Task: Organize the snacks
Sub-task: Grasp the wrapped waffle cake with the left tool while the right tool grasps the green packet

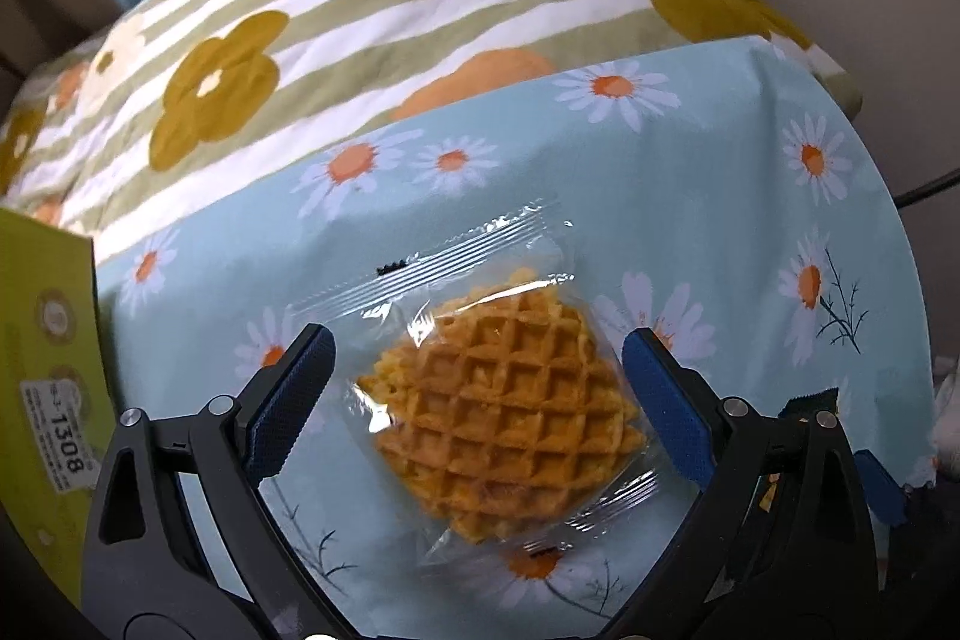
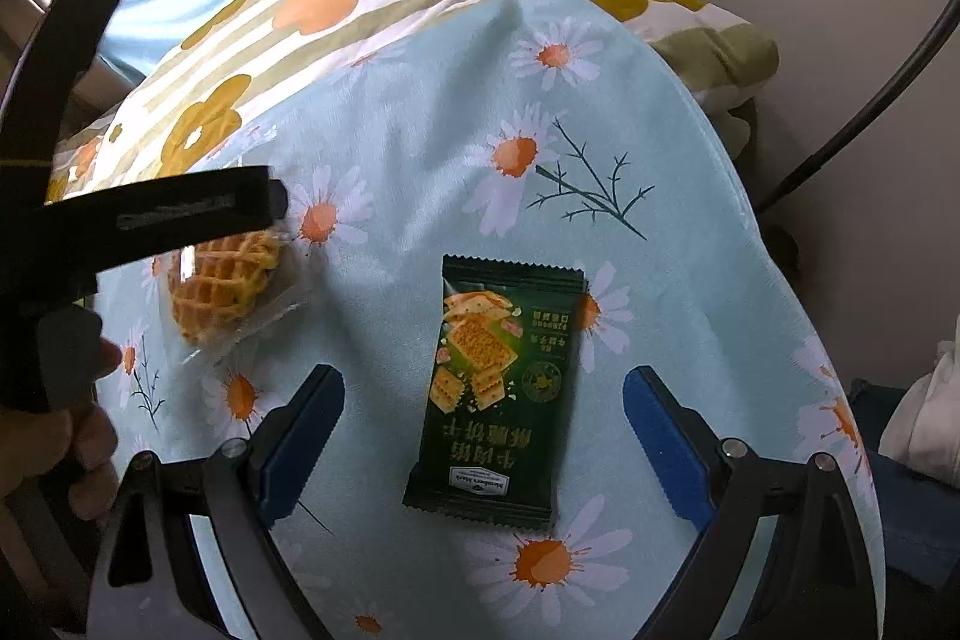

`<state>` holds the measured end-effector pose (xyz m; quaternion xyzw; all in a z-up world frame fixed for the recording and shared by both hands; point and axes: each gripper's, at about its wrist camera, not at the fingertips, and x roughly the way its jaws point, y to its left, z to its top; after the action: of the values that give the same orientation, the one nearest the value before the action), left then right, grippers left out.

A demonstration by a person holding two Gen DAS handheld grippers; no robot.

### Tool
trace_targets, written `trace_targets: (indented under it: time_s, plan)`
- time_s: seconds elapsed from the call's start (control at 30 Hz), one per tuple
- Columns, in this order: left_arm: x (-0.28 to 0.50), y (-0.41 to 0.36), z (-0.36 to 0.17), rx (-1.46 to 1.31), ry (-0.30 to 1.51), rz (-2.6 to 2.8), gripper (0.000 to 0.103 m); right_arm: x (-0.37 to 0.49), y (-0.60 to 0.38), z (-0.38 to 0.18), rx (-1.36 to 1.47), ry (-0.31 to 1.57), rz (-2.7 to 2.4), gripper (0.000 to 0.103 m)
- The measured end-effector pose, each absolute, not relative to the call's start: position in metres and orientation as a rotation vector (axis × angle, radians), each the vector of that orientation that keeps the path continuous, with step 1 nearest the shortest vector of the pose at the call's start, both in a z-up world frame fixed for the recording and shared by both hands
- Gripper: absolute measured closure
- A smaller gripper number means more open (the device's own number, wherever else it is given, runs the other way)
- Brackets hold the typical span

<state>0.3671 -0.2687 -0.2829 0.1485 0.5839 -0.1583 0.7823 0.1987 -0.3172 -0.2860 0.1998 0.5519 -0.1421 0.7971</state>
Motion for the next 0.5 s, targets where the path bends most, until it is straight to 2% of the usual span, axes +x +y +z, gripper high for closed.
trace_targets:
  time_s: [0.5]
  plan:
    - [0.363,-0.232,-0.3,0.266,1.29,-0.317,0.005,0.193,-0.314,-0.291,0.42,1.184,-0.326,0.01]
